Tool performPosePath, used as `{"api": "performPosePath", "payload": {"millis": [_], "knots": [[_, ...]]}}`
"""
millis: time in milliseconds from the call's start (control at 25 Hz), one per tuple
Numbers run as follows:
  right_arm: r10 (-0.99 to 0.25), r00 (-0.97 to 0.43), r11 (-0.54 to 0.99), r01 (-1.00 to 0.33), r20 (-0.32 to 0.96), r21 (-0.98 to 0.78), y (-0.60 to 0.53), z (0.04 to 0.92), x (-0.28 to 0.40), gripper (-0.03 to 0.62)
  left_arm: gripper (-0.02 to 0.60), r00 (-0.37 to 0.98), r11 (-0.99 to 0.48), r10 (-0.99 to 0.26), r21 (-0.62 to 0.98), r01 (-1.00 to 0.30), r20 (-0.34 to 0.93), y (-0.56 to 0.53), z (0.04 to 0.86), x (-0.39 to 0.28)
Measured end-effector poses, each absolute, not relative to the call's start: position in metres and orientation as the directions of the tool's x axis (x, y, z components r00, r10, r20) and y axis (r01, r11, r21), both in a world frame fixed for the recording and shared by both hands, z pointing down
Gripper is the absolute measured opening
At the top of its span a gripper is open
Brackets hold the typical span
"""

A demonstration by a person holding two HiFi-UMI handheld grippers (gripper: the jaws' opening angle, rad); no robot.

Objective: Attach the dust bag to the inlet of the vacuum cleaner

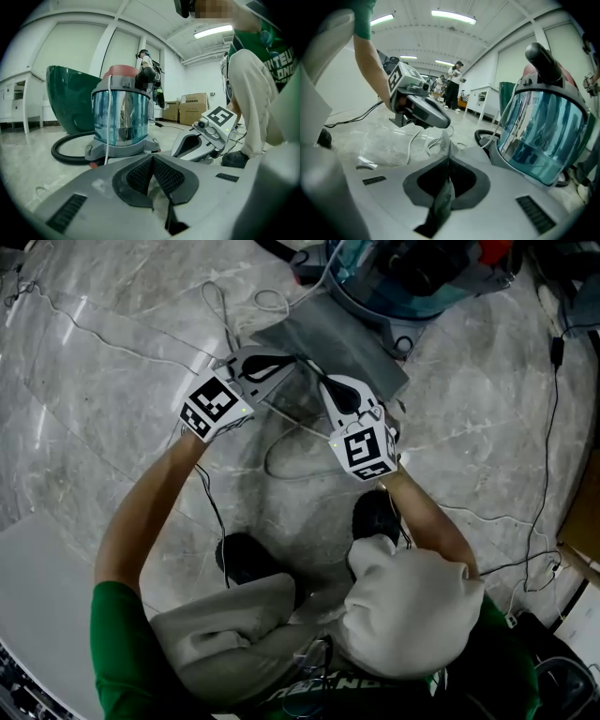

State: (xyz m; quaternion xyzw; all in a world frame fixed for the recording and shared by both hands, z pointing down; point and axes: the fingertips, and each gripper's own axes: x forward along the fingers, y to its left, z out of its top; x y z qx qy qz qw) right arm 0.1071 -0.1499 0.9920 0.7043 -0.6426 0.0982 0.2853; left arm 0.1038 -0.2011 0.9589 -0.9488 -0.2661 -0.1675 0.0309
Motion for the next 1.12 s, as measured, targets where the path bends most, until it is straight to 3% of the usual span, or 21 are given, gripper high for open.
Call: {"api": "performPosePath", "payload": {"millis": [240, 640, 1120], "knots": [[-0.874, 0.130, 0.002, -0.963, 0.468, 0.271, -0.141, 0.960, 0.104, 0.014, 0.005, 0.824, -0.857, 0.486, -0.027, 0.515, 0.291, -0.208, 0.919, 0.122], [-0.912, 0.068, 0.065, -0.950, 0.405, 0.306, -0.123, 0.894, 0.100, 0.014, 0.006, 0.738, -0.745, 0.580, -0.143, 0.652, 0.345, -0.197, 0.871, 0.128], [-0.948, 0.073, 0.042, -0.937, 0.310, 0.348, -0.099, 0.824, 0.124, 0.014, 0.008, 0.599, -0.631, 0.683, -0.075, 0.772, 0.417, -0.156, 0.847, 0.127]]}}
